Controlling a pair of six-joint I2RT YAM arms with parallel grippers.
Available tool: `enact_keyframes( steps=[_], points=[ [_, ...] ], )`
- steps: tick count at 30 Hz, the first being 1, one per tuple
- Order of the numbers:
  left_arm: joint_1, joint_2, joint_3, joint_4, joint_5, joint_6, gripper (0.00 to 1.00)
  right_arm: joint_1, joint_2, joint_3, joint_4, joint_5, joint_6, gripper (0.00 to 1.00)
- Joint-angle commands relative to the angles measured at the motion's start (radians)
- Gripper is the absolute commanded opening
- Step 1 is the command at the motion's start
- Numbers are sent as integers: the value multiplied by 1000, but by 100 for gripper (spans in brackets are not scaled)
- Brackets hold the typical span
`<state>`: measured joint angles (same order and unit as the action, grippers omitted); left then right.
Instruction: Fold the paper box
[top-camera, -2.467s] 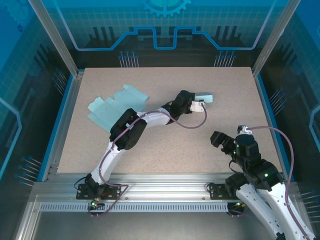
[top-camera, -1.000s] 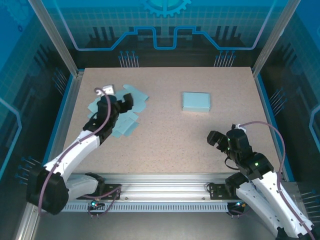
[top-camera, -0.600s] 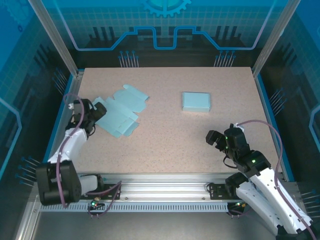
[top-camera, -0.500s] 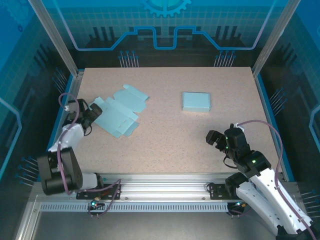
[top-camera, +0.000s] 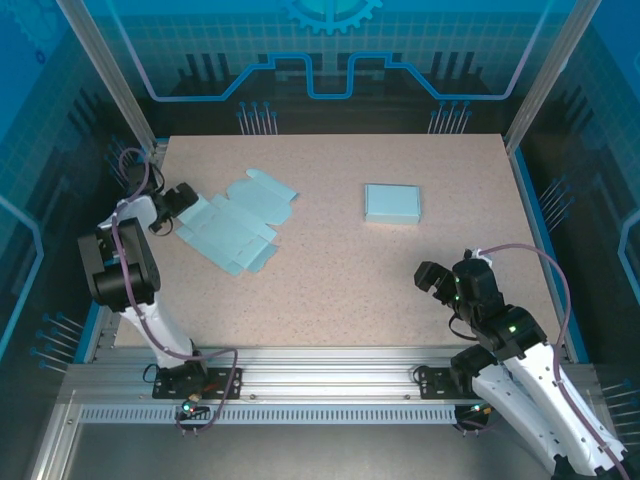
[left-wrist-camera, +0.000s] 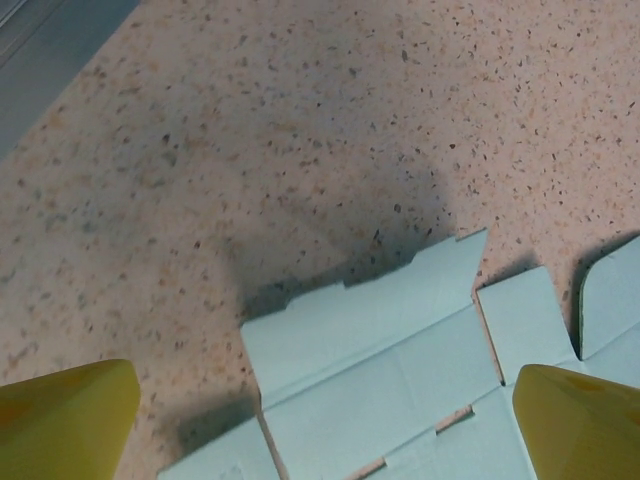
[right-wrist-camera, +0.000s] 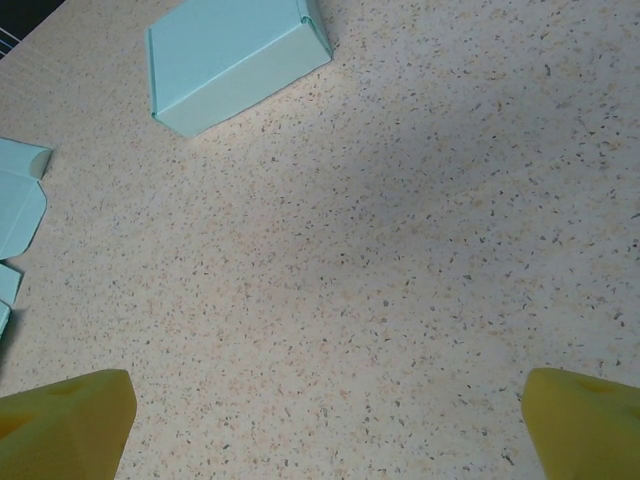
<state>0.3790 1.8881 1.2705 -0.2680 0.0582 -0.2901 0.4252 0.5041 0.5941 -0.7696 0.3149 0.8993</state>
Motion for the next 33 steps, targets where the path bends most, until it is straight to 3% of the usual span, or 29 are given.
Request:
enact_keyframes(
  steps=[1,16,29,33],
  points=[
    [10,62,85,-117,46,95,93,-5,6,-6,-14,17,22,100],
    [8,235,271,-270,248,158,87,-5,65,7,15,9,10,100],
    [-34,194,205,-259,301,171,57,-5,47,-8,13,16,10,100],
    [-41,130,133,-206,334,149,55,-5,44,-15,17,17,12,100]
  ],
)
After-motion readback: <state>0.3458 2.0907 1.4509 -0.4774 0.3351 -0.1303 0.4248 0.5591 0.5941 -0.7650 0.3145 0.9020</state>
